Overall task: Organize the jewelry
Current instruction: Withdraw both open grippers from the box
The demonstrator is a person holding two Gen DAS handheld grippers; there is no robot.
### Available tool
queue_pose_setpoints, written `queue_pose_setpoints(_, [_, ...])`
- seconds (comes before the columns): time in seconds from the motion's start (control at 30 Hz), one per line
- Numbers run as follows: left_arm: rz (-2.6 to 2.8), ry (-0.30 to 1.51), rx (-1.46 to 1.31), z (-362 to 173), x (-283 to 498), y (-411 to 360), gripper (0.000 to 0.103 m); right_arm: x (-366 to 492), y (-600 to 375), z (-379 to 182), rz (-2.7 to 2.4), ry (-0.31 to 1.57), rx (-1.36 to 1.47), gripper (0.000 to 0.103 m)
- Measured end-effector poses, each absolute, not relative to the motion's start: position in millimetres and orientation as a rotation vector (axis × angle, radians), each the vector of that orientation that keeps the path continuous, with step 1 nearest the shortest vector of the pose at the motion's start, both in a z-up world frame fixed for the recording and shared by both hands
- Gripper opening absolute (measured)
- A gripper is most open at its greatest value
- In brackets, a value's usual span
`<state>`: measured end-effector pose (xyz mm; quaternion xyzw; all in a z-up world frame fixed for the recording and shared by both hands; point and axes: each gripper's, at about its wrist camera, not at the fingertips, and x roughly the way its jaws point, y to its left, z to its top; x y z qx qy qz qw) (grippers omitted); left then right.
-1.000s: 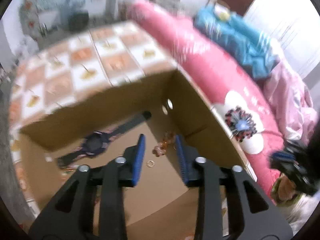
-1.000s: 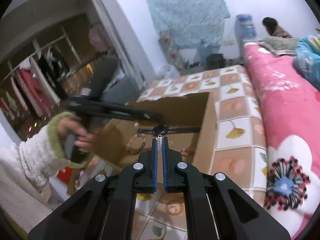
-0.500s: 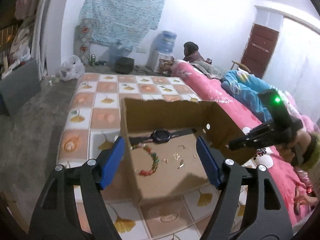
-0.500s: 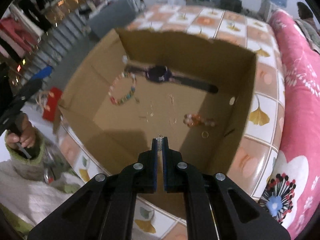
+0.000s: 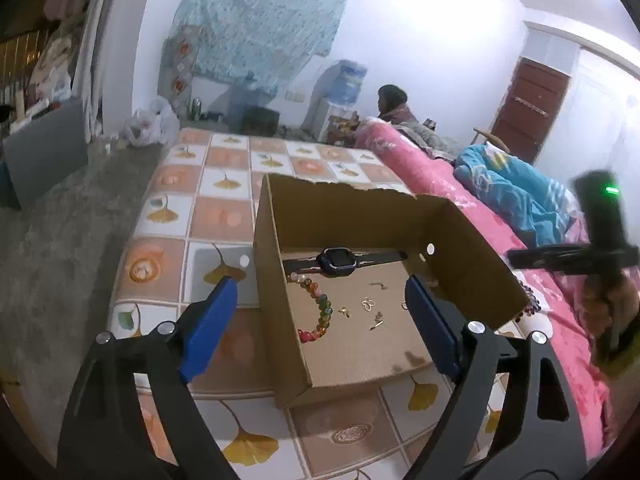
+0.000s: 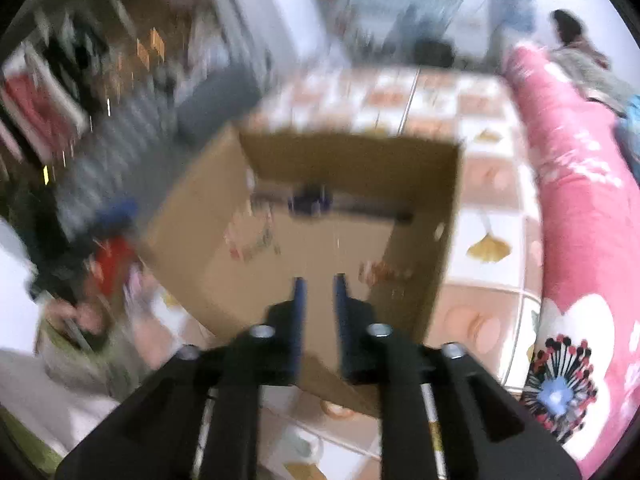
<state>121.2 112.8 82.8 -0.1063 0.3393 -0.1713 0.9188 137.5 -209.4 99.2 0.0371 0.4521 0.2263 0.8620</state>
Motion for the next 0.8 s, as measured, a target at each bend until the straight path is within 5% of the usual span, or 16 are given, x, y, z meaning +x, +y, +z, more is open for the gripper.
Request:
queue_pose_setpoints(0.2, [-0.287,0.748,-0.304,68.7,138.9,119.2,0.085,91.2,-260.7,92.7,0.269,0.707,0.351,0.044])
queue_pose_setpoints(0.8, [-0.268,0.969,-0.517,20.9,156.9,103.6,0.085,105.2,-260.5,20.7,0.287,0.858,0.487,0.050])
